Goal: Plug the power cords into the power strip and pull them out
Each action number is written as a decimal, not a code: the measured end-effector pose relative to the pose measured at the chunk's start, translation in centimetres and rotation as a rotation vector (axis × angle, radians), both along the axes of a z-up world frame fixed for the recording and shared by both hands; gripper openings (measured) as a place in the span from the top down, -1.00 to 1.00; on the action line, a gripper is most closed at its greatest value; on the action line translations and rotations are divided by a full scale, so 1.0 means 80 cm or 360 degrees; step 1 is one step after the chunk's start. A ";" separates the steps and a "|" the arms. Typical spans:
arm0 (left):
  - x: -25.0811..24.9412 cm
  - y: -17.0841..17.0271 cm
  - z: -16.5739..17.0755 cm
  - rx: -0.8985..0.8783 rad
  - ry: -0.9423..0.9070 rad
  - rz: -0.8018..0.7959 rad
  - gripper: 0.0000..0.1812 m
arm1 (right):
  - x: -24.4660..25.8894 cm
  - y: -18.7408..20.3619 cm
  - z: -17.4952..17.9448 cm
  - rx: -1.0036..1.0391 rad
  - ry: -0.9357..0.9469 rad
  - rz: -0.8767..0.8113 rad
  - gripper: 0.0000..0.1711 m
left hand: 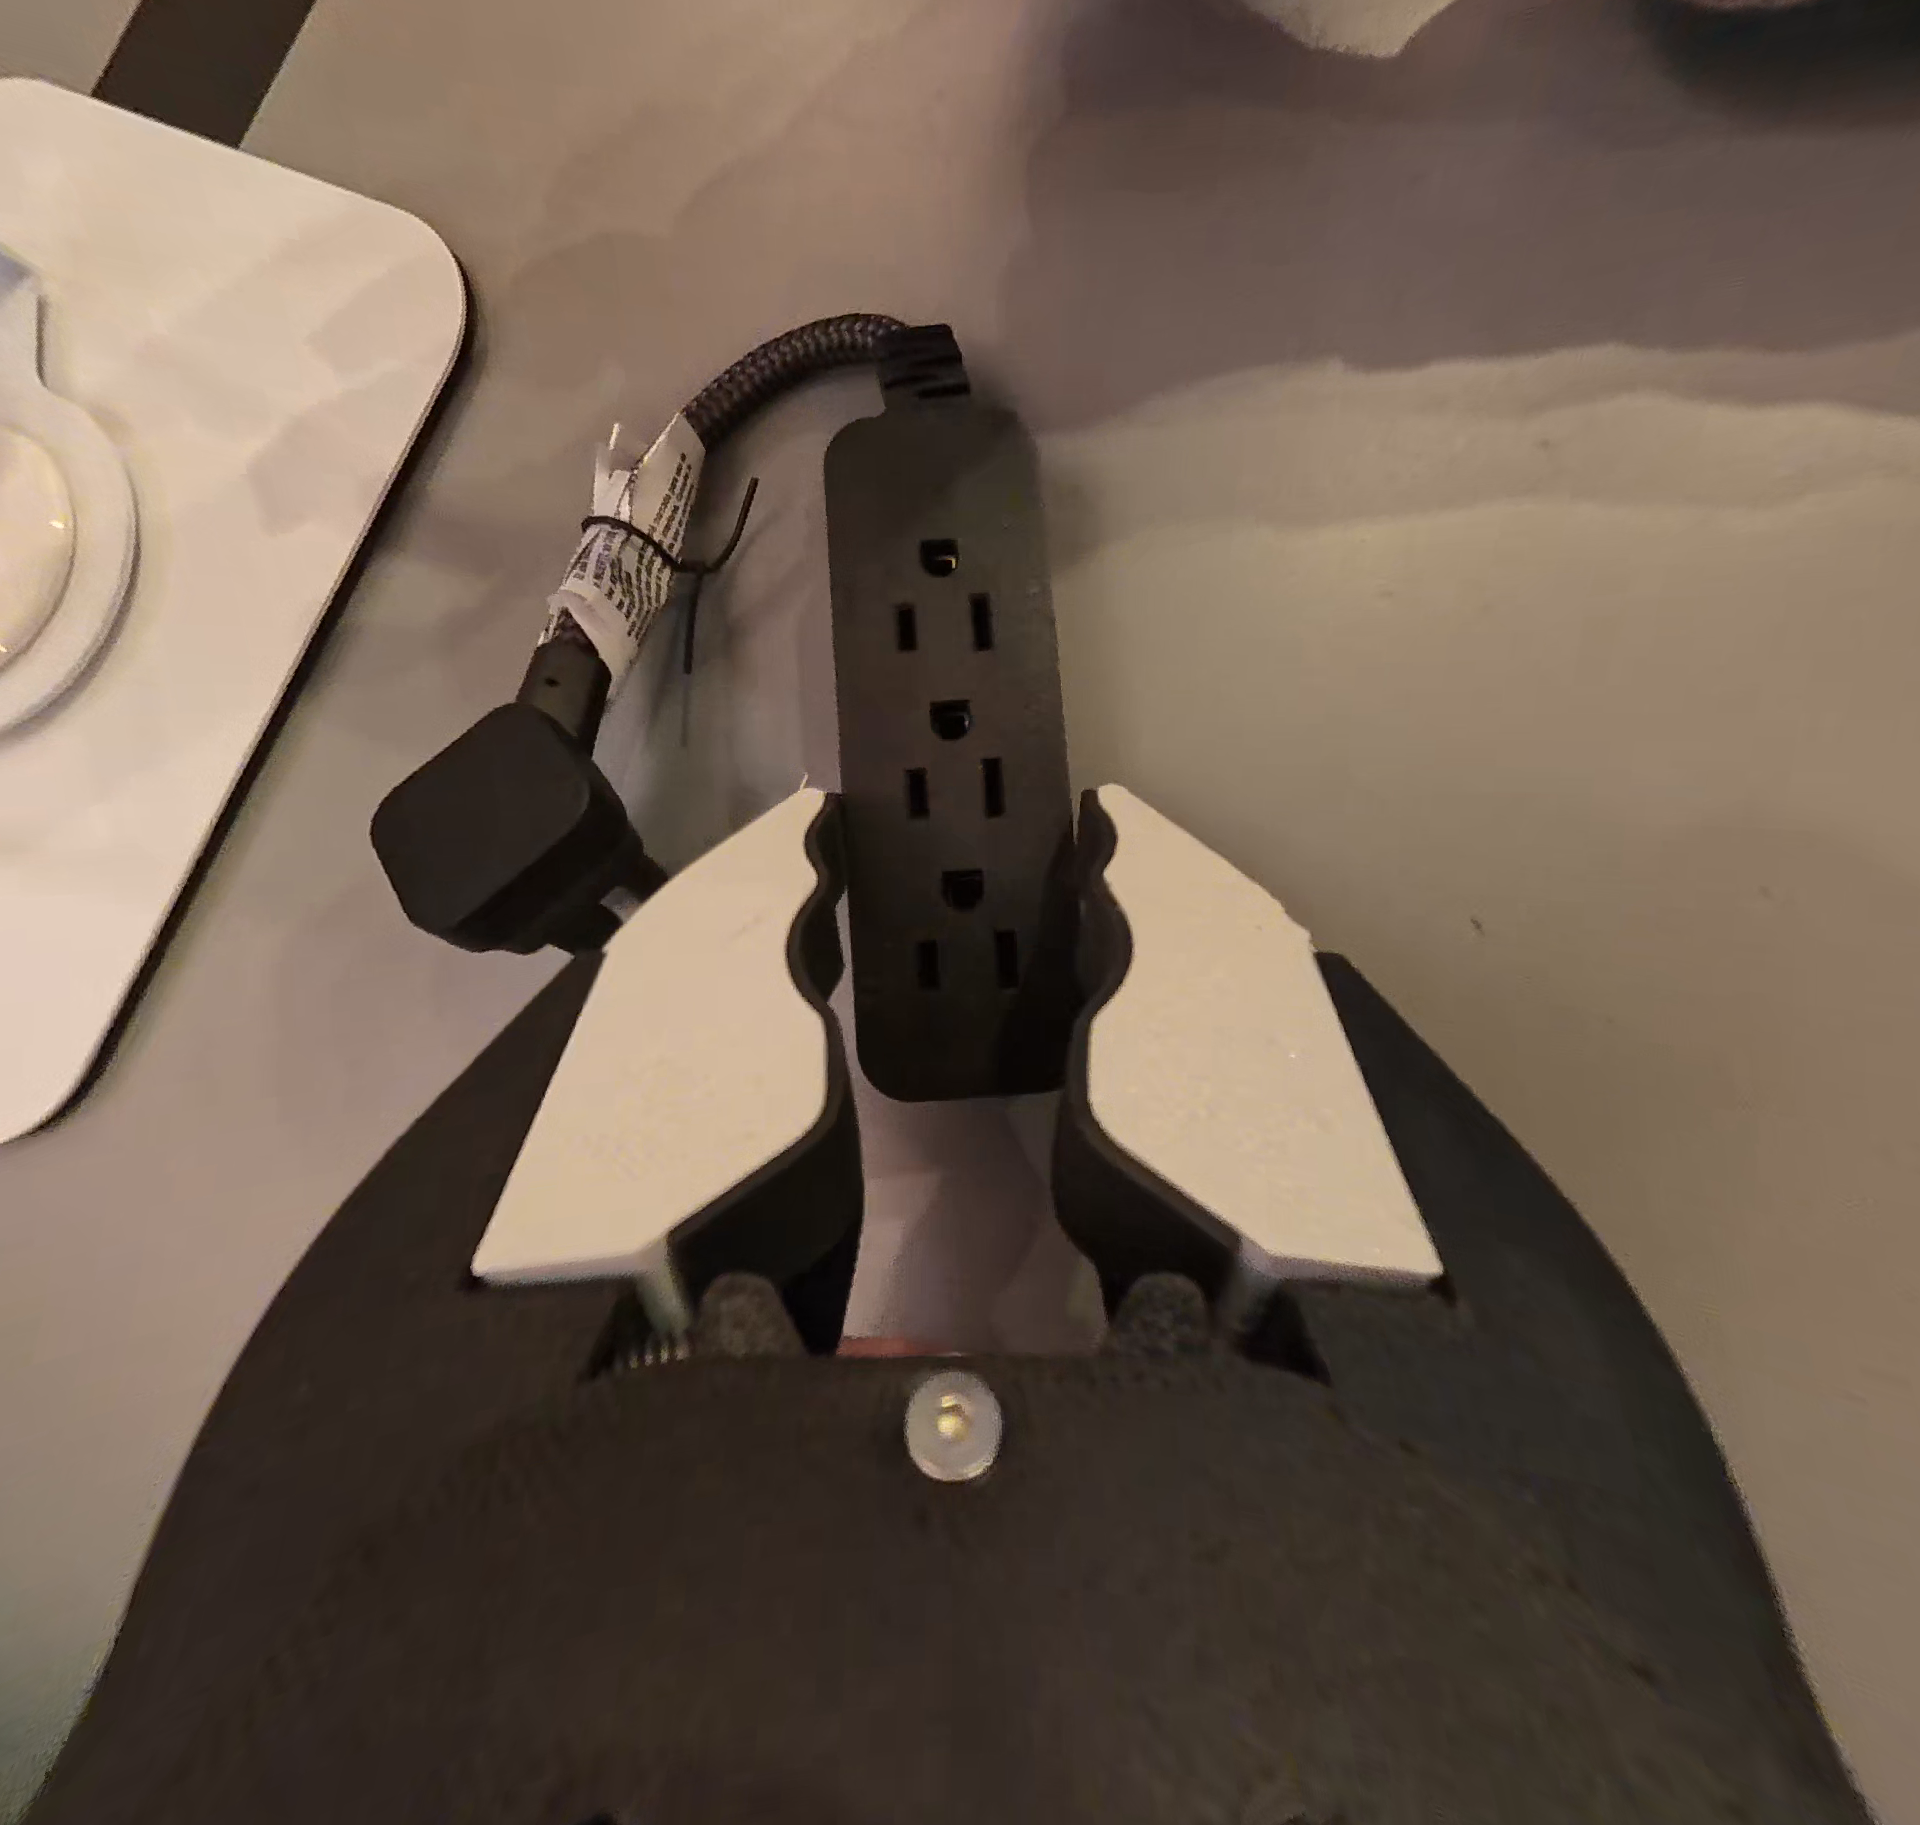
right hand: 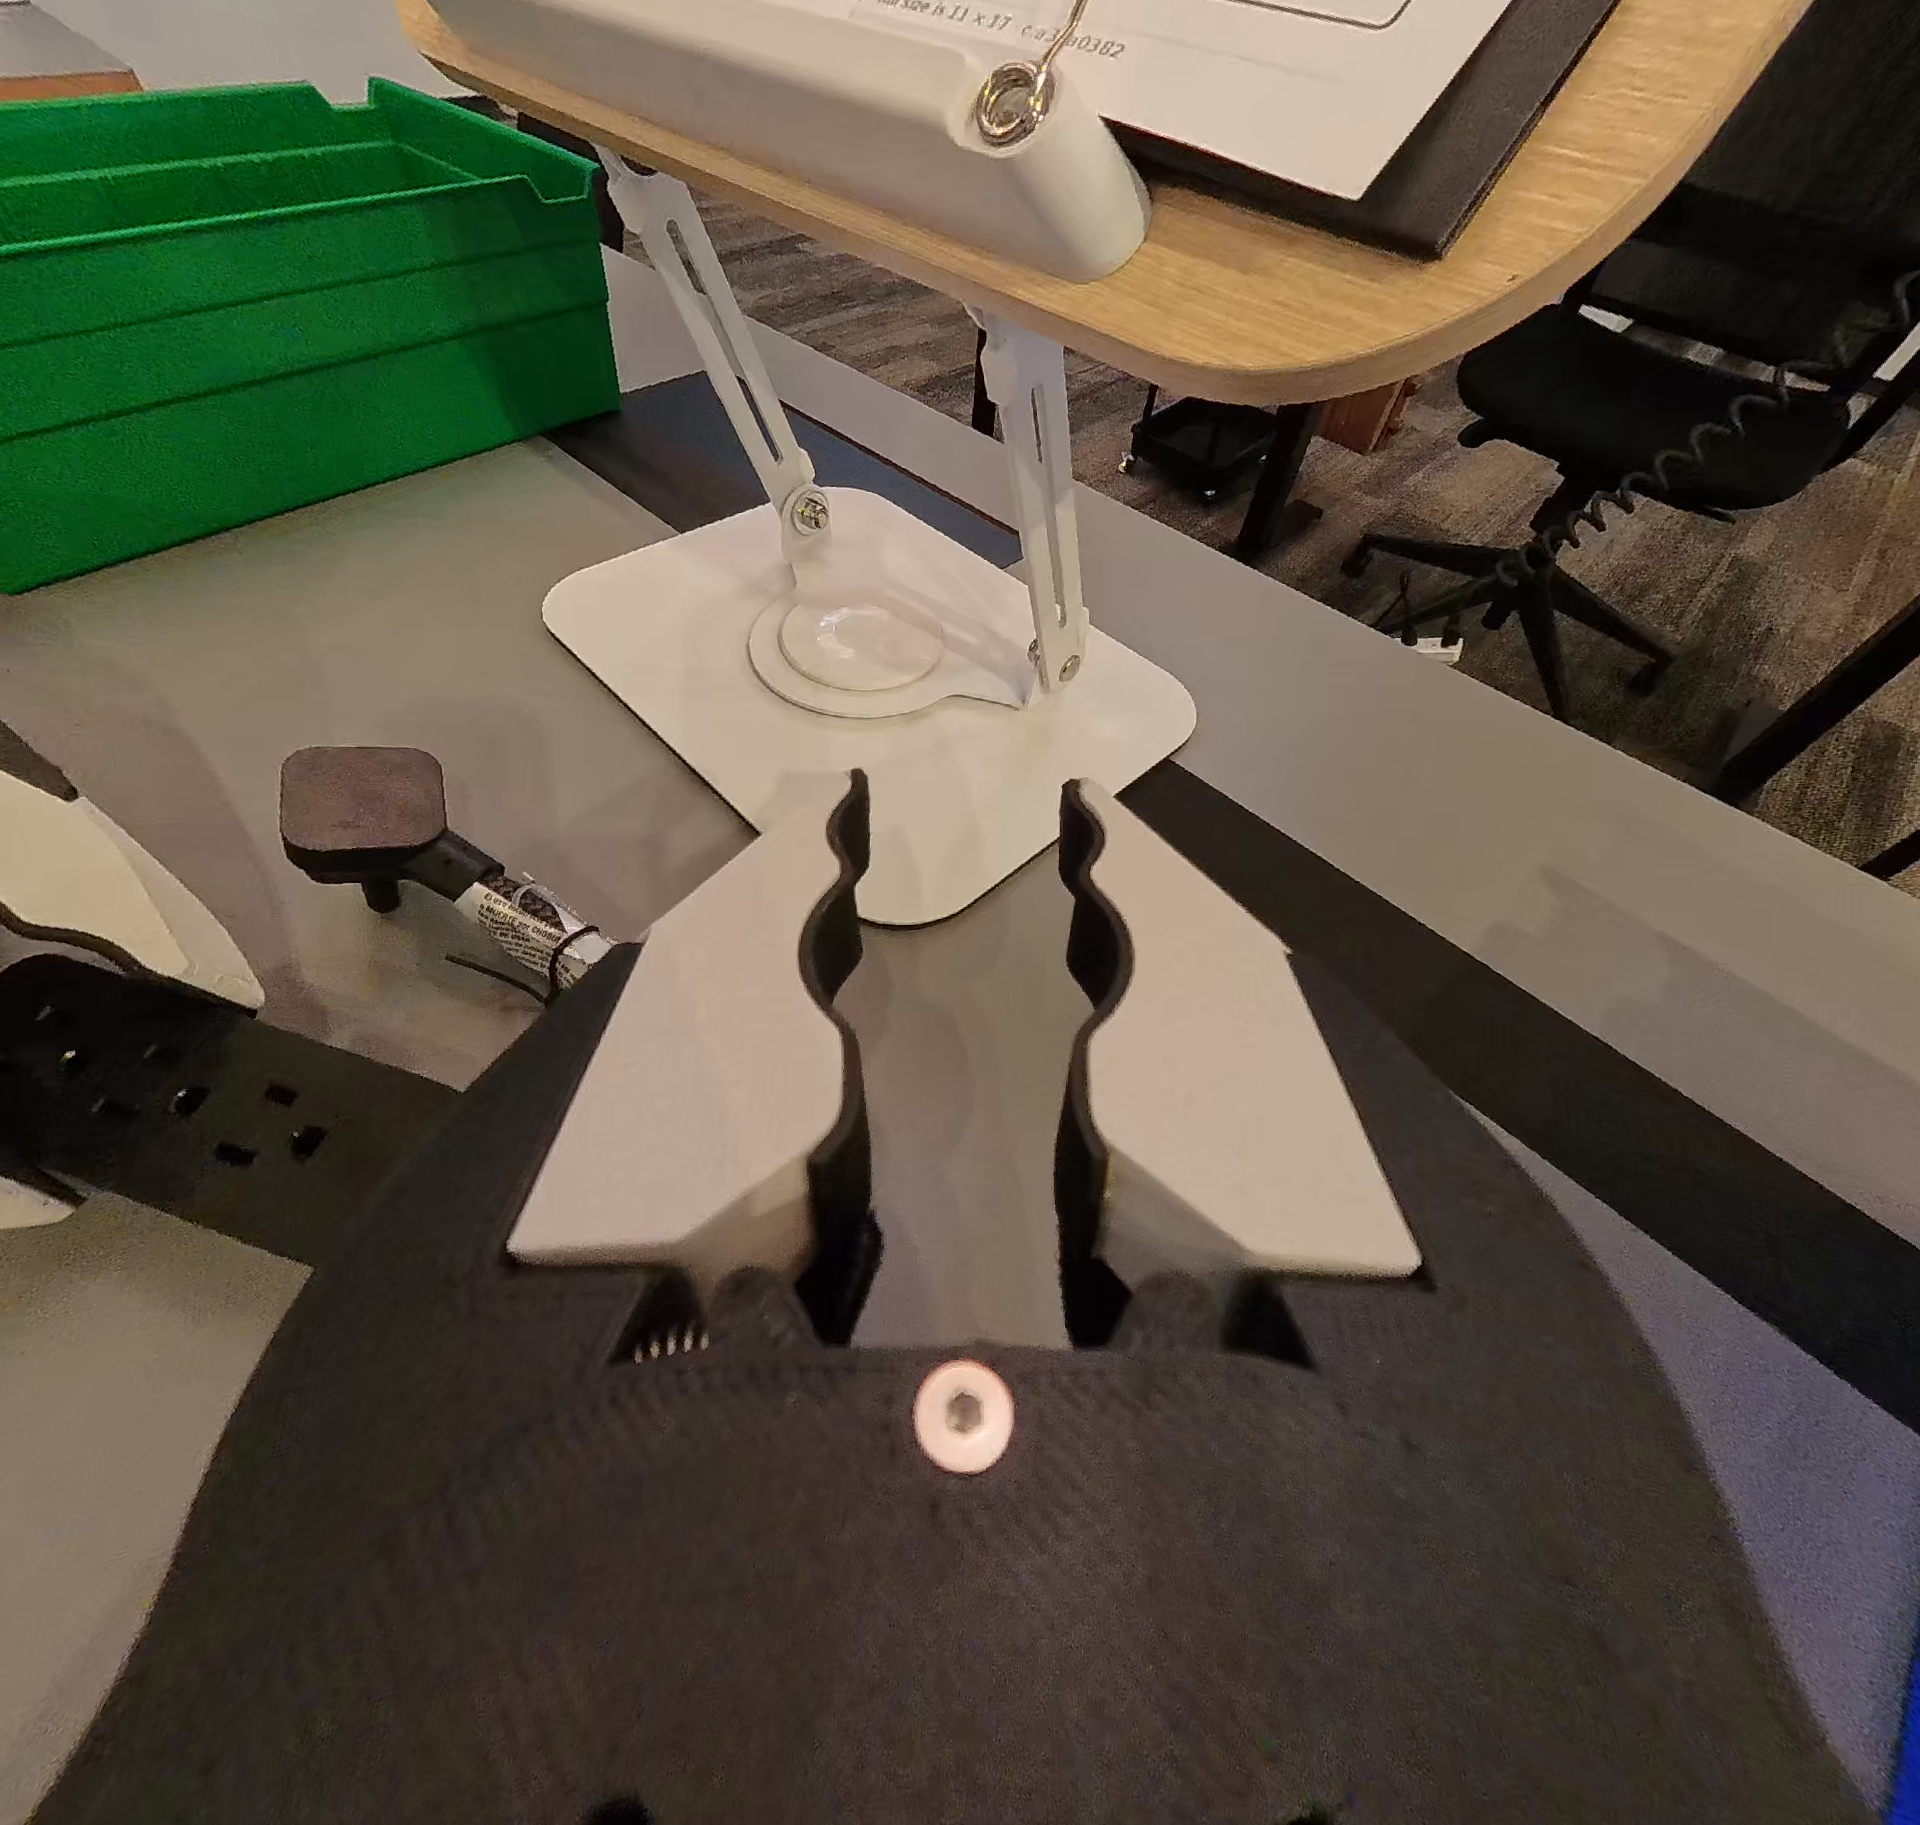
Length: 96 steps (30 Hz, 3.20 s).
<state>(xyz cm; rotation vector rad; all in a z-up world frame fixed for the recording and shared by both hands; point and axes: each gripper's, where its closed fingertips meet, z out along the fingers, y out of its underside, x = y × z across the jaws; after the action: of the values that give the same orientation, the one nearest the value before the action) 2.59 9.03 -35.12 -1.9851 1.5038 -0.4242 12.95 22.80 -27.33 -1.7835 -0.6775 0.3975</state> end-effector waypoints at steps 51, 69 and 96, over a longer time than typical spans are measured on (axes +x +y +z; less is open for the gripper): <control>0.020 -0.134 0.013 -0.0477 -0.0131 -0.0247 0.20 | 0.000 -0.002 0.001 -0.0039 0.0024 0.0031 0.58; 0.020 -0.090 0.091 -0.0065 -0.0322 -0.0221 0.31 | 0.001 -0.001 0.002 -0.0040 0.0034 0.0031 0.58; -0.040 0.089 0.224 0.0874 -0.0225 0.0105 0.68 | 0.002 0.001 -0.011 -0.0066 0.0011 0.0038 0.58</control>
<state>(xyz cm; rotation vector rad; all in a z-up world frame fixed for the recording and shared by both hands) -0.62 16.12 -17.23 -1.5320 1.2899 -0.1005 13.15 22.89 -28.18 -1.8137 -0.6906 0.4361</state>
